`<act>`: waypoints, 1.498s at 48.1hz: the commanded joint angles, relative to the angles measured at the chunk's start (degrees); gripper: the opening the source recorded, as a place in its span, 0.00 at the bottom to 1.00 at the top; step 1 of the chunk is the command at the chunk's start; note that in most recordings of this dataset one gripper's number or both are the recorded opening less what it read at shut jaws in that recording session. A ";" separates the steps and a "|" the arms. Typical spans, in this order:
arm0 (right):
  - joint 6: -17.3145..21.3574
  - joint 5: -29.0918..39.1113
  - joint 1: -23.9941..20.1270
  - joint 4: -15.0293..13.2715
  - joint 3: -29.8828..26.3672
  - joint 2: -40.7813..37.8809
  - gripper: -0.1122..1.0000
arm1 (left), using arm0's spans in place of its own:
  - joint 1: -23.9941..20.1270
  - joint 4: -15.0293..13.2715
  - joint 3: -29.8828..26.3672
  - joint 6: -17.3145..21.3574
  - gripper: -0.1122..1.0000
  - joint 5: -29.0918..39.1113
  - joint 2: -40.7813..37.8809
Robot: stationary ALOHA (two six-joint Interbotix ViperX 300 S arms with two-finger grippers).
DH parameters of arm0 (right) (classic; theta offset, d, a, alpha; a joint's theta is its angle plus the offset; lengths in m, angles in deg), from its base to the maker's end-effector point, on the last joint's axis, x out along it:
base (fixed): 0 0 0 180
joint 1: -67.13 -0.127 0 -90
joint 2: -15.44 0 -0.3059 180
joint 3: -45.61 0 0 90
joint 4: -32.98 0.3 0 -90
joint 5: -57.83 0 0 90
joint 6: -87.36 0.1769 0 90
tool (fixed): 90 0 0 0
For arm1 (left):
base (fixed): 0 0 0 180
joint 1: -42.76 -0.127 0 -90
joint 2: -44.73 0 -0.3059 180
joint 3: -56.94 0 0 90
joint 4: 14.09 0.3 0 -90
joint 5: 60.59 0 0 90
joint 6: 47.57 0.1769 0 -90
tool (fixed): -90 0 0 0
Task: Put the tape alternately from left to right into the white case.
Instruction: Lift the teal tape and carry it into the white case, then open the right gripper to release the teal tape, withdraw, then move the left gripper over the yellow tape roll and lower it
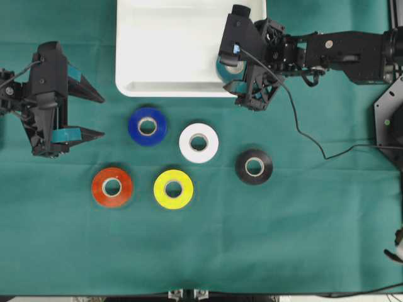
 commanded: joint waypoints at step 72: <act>3.78 -3.43 -17.49 0.26 1.67 8.44 0.84 | -0.18 -0.09 -0.70 -3.60 0.66 0.00 0.62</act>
